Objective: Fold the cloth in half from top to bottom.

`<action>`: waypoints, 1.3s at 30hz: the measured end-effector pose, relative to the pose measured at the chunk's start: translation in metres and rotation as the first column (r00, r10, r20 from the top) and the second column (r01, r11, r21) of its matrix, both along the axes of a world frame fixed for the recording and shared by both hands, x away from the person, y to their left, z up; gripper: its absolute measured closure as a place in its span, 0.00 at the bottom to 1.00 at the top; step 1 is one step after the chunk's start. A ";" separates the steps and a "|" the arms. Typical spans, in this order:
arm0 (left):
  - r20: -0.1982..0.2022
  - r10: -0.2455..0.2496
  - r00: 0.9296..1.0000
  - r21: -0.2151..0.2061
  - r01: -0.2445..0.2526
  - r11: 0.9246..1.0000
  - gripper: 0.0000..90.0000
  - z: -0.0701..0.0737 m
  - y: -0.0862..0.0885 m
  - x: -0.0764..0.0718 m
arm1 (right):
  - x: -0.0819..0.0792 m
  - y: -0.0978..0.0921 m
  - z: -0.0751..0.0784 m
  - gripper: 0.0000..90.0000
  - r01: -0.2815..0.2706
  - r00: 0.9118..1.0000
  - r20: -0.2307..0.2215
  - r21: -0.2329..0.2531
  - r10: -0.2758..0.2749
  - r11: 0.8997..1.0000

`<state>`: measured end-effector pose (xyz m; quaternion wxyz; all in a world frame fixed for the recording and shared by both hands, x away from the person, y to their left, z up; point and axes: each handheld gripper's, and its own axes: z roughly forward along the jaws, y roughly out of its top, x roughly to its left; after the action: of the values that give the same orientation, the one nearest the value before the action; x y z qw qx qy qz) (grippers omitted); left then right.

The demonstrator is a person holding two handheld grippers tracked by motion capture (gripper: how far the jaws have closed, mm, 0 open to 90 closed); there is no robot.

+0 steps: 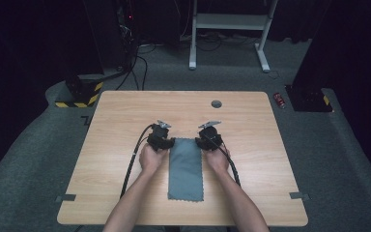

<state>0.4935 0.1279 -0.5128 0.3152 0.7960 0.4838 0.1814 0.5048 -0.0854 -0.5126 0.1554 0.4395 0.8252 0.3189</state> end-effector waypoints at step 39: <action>-0.028 -0.080 0.996 -0.157 0.074 0.985 0.99 0.019 0.014 0.007 | -0.002 -0.015 0.018 0.99 -0.033 0.999 -0.017 0.144 0.036 0.989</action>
<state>0.5003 0.1418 -0.4940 0.3751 0.7900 0.4707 0.1172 0.5024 -0.1006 -0.4944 0.1098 0.4382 0.8092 0.3757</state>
